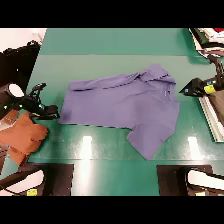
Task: Fold the shirts.
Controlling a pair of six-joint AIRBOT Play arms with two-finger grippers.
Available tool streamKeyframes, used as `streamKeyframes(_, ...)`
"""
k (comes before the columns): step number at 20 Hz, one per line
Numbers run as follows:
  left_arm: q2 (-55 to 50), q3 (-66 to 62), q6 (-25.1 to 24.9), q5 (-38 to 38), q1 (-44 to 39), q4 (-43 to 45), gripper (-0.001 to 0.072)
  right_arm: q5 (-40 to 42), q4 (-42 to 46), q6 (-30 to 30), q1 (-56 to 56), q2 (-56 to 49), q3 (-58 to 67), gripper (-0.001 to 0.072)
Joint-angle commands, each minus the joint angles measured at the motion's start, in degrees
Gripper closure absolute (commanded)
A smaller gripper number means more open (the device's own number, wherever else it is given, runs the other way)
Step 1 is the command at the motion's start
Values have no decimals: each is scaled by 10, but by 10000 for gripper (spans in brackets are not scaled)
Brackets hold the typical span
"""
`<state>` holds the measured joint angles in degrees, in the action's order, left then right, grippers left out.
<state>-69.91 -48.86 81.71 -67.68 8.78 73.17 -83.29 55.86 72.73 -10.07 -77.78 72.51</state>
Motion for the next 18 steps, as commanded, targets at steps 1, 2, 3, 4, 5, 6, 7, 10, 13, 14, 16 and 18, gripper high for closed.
streamKeyframes(1, 2, 27, -2, 28, 1, -37, 240, 18, -8, -12, -8, 41, -48, 326)
streamKeyframes(2, 1, 31, -2, 32, 1, -45, 240, 24, -8, -13, -8, 49, -55, 326)
streamKeyframes(3, 1, 37, -2, 39, 1, -47, 240, 27, -8, -13, -8, 55, -61, 326)
streamKeyframes(4, 1, 42, -1, 47, 1, -47, 240, 26, -8, -13, -8, 61, -64, 326)
streamKeyframes(5, 1, 48, 0, 52, 1, -47, 240, 26, -8, -13, -8, 65, -66, 326)
streamKeyframes(6, 1, 55, 3, 56, 1, -47, 240, 26, -8, -13, -8, 68, -66, 326)
streamKeyframes(7, 1, 60, 5, 58, 1, -47, 241, 27, -8, -13, -8, 71, -65, 326)
streamKeyframes(10, 2, 63, 8, 67, 1, -55, 253, 27, -7, -13, -8, 76, -66, 326)
streamKeyframes(13, 2, 54, 8, 71, 1, -77, 683, 13, 1, -13, -8, 76, -66, 326)
streamKeyframes(14, 2, 42, 8, 62, 1, -77, 684, 3, 19, -13, -8, 76, -66, 326)
streamKeyframes(16, 6, 14, 5, 35, 1, -77, 684, -20, 72, -11, -8, 76, -67, 326)
streamKeyframes(18, 27, -6, -4, 25, 1, -77, 684, -35, 115, 4, -9, 82, -89, 326)
